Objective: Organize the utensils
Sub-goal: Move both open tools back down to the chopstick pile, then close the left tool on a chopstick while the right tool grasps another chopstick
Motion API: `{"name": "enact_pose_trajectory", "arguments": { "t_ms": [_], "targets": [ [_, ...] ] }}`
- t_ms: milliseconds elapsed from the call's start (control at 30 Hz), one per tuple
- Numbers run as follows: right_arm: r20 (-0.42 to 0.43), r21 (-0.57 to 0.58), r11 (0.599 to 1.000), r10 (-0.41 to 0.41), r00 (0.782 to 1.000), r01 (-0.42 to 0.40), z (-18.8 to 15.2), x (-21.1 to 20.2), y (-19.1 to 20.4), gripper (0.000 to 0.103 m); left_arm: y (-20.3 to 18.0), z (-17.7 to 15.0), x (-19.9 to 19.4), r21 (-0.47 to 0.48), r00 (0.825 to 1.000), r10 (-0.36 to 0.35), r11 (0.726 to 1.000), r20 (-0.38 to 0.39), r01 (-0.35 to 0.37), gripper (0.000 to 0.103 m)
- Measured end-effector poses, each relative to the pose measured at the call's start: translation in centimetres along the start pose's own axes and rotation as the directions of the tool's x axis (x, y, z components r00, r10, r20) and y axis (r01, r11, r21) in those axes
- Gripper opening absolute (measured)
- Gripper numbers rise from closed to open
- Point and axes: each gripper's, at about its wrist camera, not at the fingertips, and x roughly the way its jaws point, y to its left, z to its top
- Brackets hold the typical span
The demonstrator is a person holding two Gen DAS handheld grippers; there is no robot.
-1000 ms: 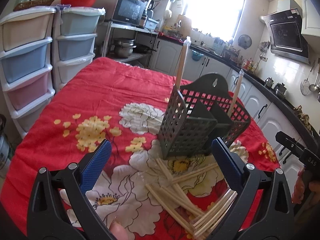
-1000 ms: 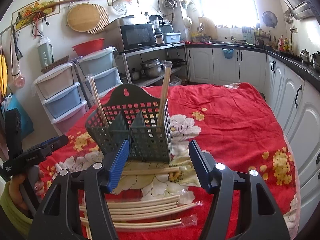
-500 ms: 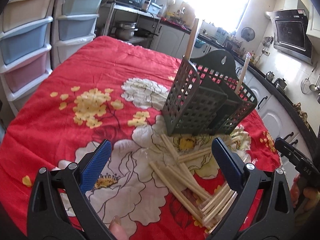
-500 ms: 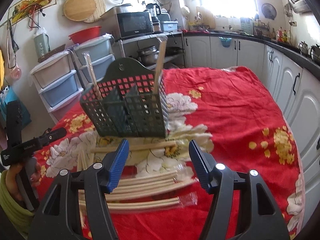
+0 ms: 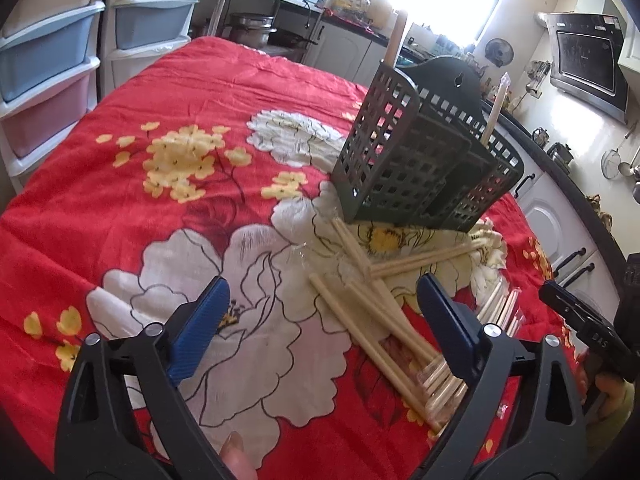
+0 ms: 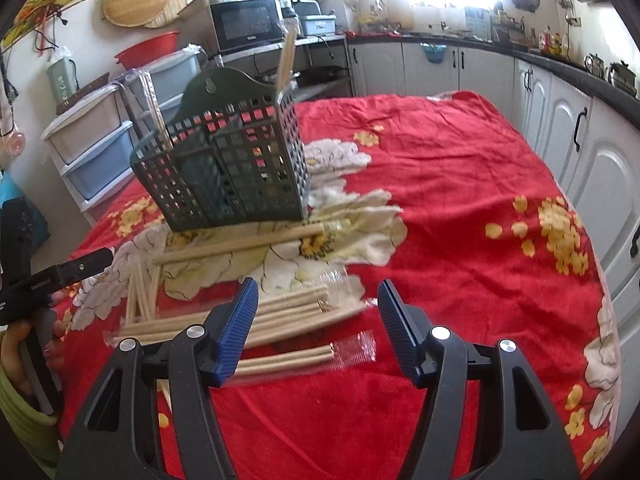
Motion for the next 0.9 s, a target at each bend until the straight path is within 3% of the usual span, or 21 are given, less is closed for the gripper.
{"name": "enact_pose_trajectory", "arguments": {
  "t_ms": [300,467,600,733,900],
  "targets": [
    [-0.053,0.059,0.998,0.002,0.999,0.001,-0.5,1.5,-1.3,0.059,1.5,-0.3,0.8,-0.057,0.999,-0.016,0.998,-0.032,0.015,0.069],
    [-0.083,0.091,0.996,0.011,0.997,-0.003,-0.5,2.3,-1.7,0.052,1.7,-0.2,1.3,-0.076,0.999,-0.03,0.997,-0.042,0.027,0.065],
    [-0.112,0.137,0.99,0.029,0.993,-0.013,-0.7,3.1,-2.2,0.046,2.0,0.1,1.6,-0.103,0.997,-0.054,0.993,-0.05,0.049,0.051],
    [-0.127,0.209,0.977,0.062,0.99,-0.034,-0.9,3.6,-3.2,0.04,3.0,0.8,2.6,-0.208,0.985,-0.151,0.969,-0.079,0.132,0.042],
    [-0.128,0.286,0.957,0.096,0.987,-0.056,-0.7,3.8,-4.3,0.032,4.6,1.3,3.8,-0.31,0.975,-0.203,0.936,-0.085,0.168,0.027]
  ]
}}
